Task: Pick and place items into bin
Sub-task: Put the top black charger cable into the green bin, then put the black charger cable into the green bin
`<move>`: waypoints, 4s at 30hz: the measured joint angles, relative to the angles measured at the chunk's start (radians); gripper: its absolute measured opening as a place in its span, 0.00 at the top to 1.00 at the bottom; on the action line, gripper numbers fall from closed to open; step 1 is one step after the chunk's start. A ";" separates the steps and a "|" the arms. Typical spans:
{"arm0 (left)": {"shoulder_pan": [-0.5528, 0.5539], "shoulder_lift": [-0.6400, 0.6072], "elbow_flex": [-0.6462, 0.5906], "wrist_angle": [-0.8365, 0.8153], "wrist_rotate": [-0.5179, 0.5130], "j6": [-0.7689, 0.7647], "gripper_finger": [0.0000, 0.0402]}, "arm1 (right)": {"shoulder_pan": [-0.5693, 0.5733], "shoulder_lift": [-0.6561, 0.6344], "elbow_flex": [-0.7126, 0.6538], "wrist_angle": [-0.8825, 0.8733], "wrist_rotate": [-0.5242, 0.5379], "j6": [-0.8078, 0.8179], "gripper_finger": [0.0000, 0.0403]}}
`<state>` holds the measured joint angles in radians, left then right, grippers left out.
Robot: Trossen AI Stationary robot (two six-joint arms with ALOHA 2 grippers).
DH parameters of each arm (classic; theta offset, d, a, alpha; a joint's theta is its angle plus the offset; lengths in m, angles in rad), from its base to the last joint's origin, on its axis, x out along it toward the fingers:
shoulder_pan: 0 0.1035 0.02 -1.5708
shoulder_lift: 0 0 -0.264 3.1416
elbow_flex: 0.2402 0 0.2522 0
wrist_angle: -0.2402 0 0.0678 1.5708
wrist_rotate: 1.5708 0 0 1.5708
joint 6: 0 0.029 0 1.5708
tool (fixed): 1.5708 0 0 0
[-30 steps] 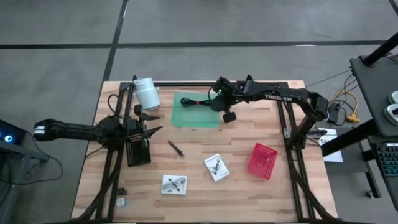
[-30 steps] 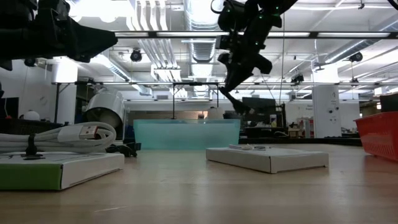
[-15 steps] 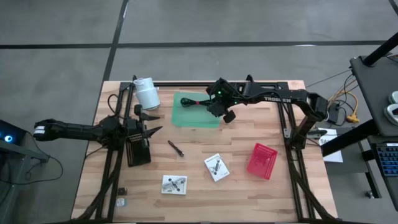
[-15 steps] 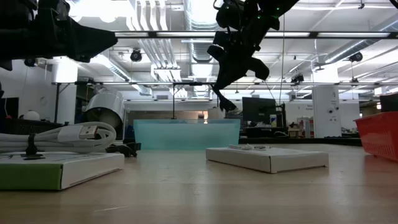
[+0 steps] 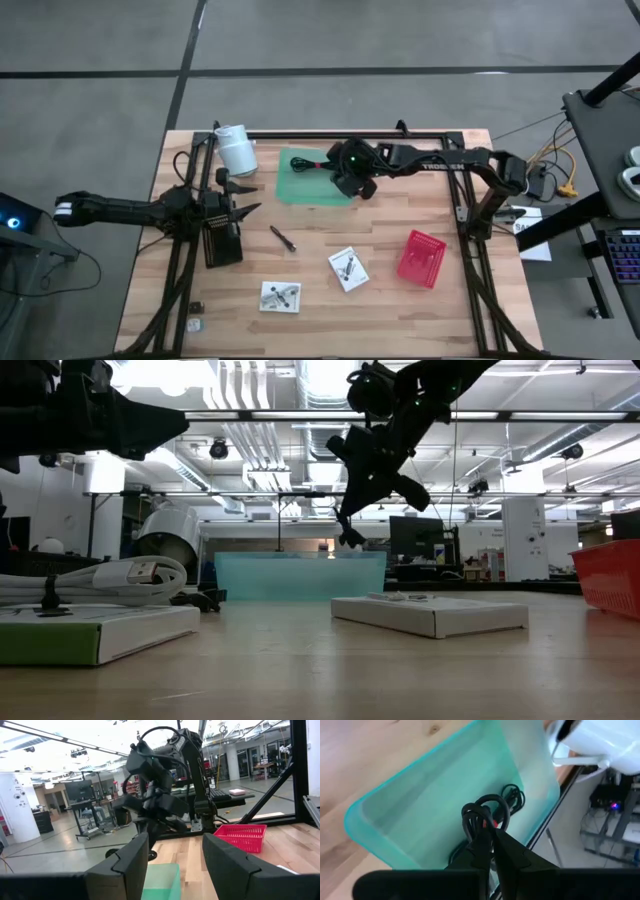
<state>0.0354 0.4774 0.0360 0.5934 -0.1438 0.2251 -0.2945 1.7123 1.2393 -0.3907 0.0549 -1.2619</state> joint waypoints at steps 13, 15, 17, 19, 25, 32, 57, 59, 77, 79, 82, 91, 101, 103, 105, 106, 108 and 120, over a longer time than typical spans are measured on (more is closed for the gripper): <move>0.000 0.000 0.000 0.001 0.000 0.000 0.57 | 0.013 0.004 -0.111 0.105 0.053 -0.099 0.98; 0.000 0.000 0.000 0.000 0.000 0.000 0.57 | 0.016 0.004 -0.132 0.130 0.053 -0.123 0.98; 0.000 0.000 0.000 0.001 0.000 0.001 0.57 | 0.016 0.004 -0.142 0.143 0.053 -0.127 0.98; 0.000 0.000 0.000 0.001 0.000 0.001 0.57 | 0.016 0.004 -0.148 0.145 0.053 -0.127 0.98; 0.000 0.000 0.000 0.001 0.000 0.001 0.57 | 0.016 0.004 -0.152 0.140 0.088 -0.127 0.98; 0.000 0.000 0.000 0.001 -0.001 0.001 0.57 | 0.016 0.004 -0.151 0.136 0.105 -0.121 0.94; 0.000 0.000 0.000 0.001 -0.001 0.000 0.57 | 0.003 -0.037 -0.072 0.135 0.084 0.523 0.81; 0.000 0.000 0.000 0.000 -0.001 0.000 0.57 | -0.010 -0.051 -0.077 0.134 -0.013 0.602 0.82; 0.000 0.000 0.000 0.000 -0.001 0.000 0.57 | -0.080 -0.150 -0.338 0.536 -0.383 1.010 0.84; 0.000 0.000 0.000 -0.001 -0.001 0.000 0.57 | -0.080 -0.186 -0.400 0.604 -0.365 1.020 0.84; 0.000 0.000 0.000 -0.003 -0.001 0.000 0.57 | -0.079 -0.264 -0.504 0.723 -0.349 1.041 0.84; 0.000 0.000 0.000 -0.005 -0.004 0.000 0.57 | -0.078 -0.507 -0.876 1.250 -0.255 1.079 0.84; 0.000 0.020 -0.001 -0.007 -0.004 0.000 0.57 | -0.079 -0.523 -1.019 1.550 -0.253 1.122 0.84; 0.000 0.042 -0.001 -0.001 -0.004 0.000 0.57 | -0.079 -0.517 -1.019 1.547 -0.240 1.108 0.84; 0.000 0.067 0.001 0.017 -0.004 0.000 0.57 | -0.079 -0.505 -1.015 1.548 -0.231 1.099 0.84; 0.000 0.080 0.003 0.028 -0.004 -0.002 0.57 | -0.079 -0.500 -1.012 1.547 -0.229 1.099 0.84; 0.000 0.110 0.015 0.035 -0.004 0.003 0.57 | -0.080 -0.492 -1.002 1.546 -0.227 1.088 0.84; -0.003 0.397 0.120 0.034 -0.002 0.126 0.51 | -0.080 -0.486 -0.984 1.539 -0.208 0.942 0.84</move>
<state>0.0326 0.8743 0.1556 0.6277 -0.1460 0.3516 -0.3740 1.2266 0.2550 1.1484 -0.1532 -0.3196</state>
